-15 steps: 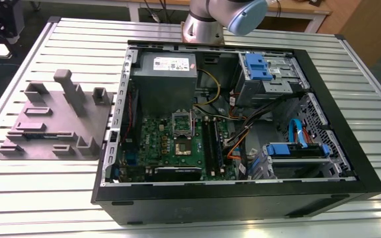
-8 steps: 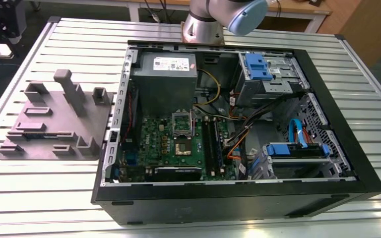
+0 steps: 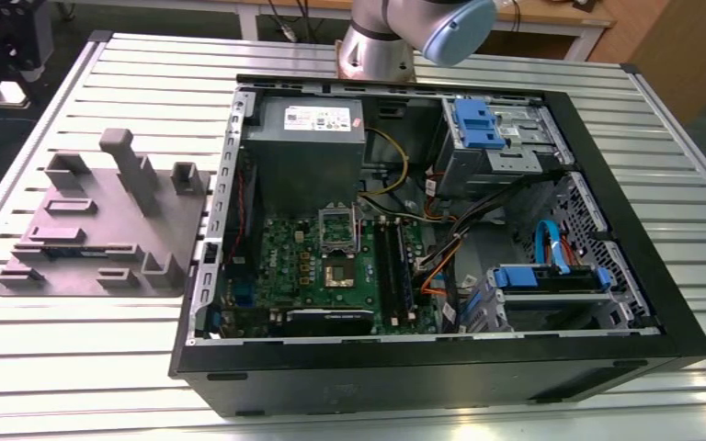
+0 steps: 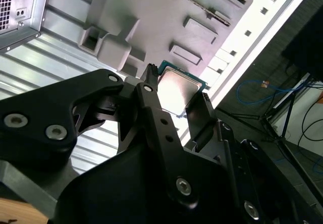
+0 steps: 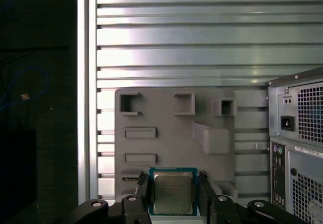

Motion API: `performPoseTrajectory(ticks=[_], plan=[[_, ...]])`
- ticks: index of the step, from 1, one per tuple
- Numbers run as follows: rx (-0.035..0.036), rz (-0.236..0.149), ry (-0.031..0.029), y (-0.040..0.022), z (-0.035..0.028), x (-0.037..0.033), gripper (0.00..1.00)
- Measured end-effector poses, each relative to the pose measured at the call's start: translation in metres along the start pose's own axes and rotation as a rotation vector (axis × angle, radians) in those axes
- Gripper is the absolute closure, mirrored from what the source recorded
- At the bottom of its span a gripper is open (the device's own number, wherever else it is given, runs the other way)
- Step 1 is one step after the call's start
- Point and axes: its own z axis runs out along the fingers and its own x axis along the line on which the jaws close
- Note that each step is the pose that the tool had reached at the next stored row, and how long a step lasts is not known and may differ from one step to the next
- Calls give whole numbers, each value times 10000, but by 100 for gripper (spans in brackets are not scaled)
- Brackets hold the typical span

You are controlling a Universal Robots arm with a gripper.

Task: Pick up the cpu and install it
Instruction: 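Pick up the cpu and move it towards the insertion slot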

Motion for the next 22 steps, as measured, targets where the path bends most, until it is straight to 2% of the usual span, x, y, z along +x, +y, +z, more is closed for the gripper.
performPoseTrajectory(ticks=[22], plan=[[1, 1, 1, 2, -1, -50, 53]])
